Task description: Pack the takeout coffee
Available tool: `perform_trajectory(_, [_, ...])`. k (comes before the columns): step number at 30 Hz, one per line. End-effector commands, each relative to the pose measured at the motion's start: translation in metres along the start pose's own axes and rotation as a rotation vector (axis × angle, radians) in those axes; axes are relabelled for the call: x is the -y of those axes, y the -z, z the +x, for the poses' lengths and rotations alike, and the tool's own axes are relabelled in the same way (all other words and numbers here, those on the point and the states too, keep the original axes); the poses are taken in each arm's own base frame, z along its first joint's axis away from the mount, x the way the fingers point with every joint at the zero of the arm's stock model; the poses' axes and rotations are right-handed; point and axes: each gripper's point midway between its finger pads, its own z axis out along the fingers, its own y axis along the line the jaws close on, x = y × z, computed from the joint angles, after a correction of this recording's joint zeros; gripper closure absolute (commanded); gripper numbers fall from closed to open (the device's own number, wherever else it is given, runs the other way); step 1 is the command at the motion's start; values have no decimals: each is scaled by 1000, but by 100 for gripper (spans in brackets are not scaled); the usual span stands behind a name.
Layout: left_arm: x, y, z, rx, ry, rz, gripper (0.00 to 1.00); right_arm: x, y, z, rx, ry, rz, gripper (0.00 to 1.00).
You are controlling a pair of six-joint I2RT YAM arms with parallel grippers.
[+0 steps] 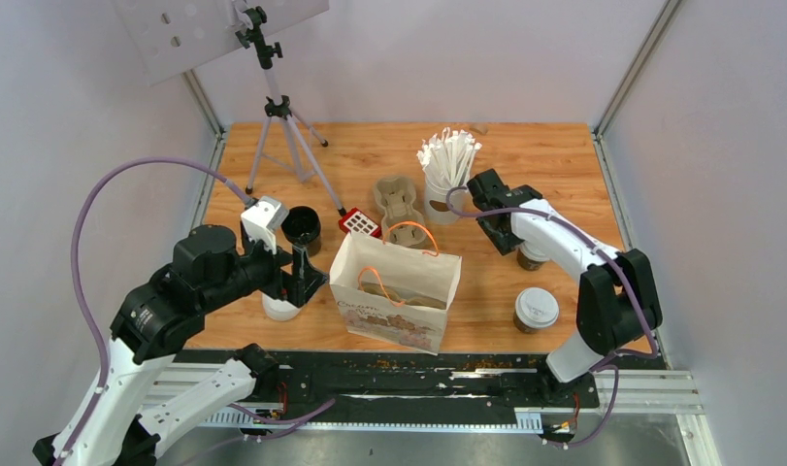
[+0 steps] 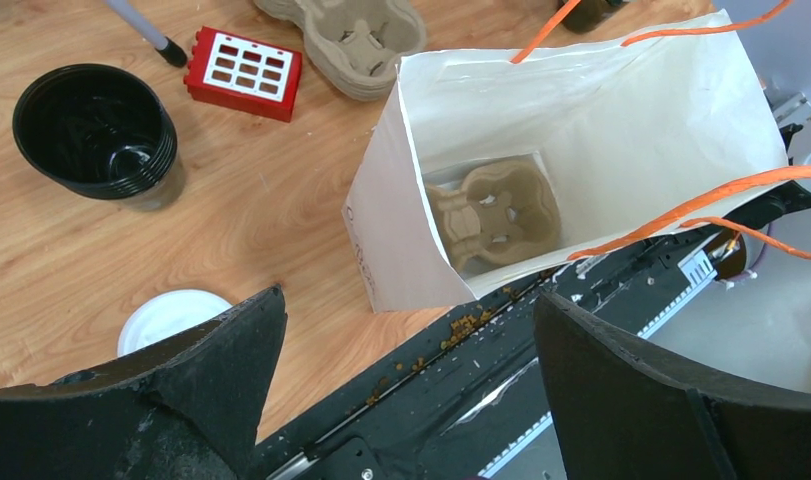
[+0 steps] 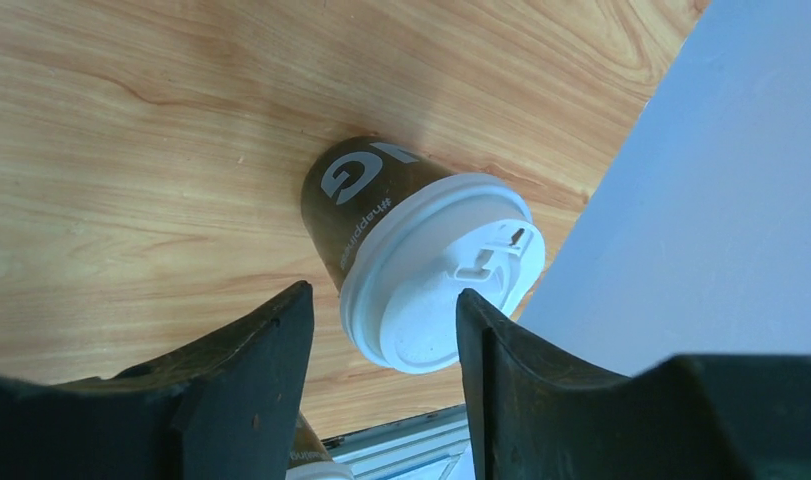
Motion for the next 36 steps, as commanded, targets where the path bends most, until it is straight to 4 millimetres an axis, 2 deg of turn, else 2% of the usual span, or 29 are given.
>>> perform_trajectory(1, [2,-5,-9,40,-42,21,1,17,41,-25,132,-101,-47,42])
perform_trajectory(4, [0,-6,-10,41,-46,10,0,15,51,-35,189,-131,-123,32])
perform_trajectory(6, [-2,-6,-10,41,-45,-2,0,19,49,-37,198,-182,-166,27])
perform_trajectory(14, [-3,-8,-1,-8,-35,-5,0,41,45,-32,185,-439,-330,24])
perform_trajectory(21, [-5,-7,4,-17,-27,-17,0,49,36,-16,156,-597,-430,12])
perform_trajectory(30, [-7,-5,0,-3,-20,-32,0,63,13,2,148,-674,-421,12])
perform_trajectory(36, [-8,-4,1,-2,-17,-40,0,64,9,5,187,-686,-388,11])
